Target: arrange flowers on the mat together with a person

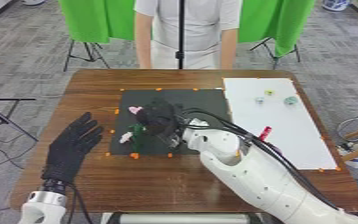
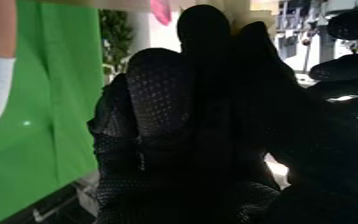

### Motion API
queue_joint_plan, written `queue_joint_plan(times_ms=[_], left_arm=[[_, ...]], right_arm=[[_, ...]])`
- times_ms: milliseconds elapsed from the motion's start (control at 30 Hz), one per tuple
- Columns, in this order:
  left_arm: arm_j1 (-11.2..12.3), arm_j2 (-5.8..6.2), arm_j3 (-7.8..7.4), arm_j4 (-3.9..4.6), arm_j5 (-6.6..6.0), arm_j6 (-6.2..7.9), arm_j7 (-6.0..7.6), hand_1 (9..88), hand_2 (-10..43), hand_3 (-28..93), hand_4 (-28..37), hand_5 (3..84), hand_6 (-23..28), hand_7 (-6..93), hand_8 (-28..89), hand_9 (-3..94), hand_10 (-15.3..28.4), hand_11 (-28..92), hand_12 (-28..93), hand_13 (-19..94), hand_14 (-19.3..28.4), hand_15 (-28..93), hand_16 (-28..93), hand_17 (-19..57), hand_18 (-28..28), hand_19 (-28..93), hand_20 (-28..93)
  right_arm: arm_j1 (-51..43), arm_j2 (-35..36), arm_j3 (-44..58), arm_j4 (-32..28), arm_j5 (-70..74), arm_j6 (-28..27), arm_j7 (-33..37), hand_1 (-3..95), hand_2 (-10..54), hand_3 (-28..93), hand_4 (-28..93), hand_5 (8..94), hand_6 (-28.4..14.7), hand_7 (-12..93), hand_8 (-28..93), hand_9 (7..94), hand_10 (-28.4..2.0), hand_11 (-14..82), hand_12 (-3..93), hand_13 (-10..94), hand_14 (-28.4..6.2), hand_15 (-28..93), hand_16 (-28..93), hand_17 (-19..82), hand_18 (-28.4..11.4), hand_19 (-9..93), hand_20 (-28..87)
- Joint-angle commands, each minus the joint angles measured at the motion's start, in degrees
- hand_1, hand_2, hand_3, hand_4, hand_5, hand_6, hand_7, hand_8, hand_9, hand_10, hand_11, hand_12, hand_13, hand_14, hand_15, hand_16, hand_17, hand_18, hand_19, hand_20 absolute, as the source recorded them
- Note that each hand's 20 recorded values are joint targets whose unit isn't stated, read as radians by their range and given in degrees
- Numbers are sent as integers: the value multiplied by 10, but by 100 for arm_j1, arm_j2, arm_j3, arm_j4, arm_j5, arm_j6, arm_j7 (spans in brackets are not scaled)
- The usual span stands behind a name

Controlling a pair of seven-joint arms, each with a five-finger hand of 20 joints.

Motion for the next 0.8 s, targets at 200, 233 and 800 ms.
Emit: queue_joint_plan(times_ms=[200, 233, 800], left_arm=[[-83, 21, 22, 102, 8, -123, -165, 259, 27, 719, -255, 341, 33, 195, -95, 283, 122, 213, 171, 243, 143, 274, 12, -85, 220, 445, 107], [-77, 23, 22, 99, 12, -129, -157, 259, 27, 719, -254, 341, 33, 195, -95, 283, 122, 212, 171, 243, 143, 275, 12, -86, 220, 445, 107], [-103, 64, 24, 114, 8, -178, -168, 259, 27, 720, -254, 341, 33, 197, -96, 283, 122, 212, 171, 244, 143, 275, 12, -87, 221, 445, 106]], right_arm=[[122, -311, -65, 616, -599, 774, 342, 521, -95, 779, -283, 675, 29, 499, -19, 831, -60, 173, 482, 717, -58, 660, 285, 351, -173, 872, 413], [142, -326, -70, 666, -612, 812, 344, 519, -95, 778, -283, 672, 29, 498, -19, 828, -61, 172, 481, 715, -58, 659, 286, 349, -173, 871, 413], [90, -229, -115, 67, -867, -72, 1112, 389, -95, 795, -283, 615, 15, 365, -49, 678, -88, 313, 321, 635, -78, 687, 234, 296, -179, 825, 447]])
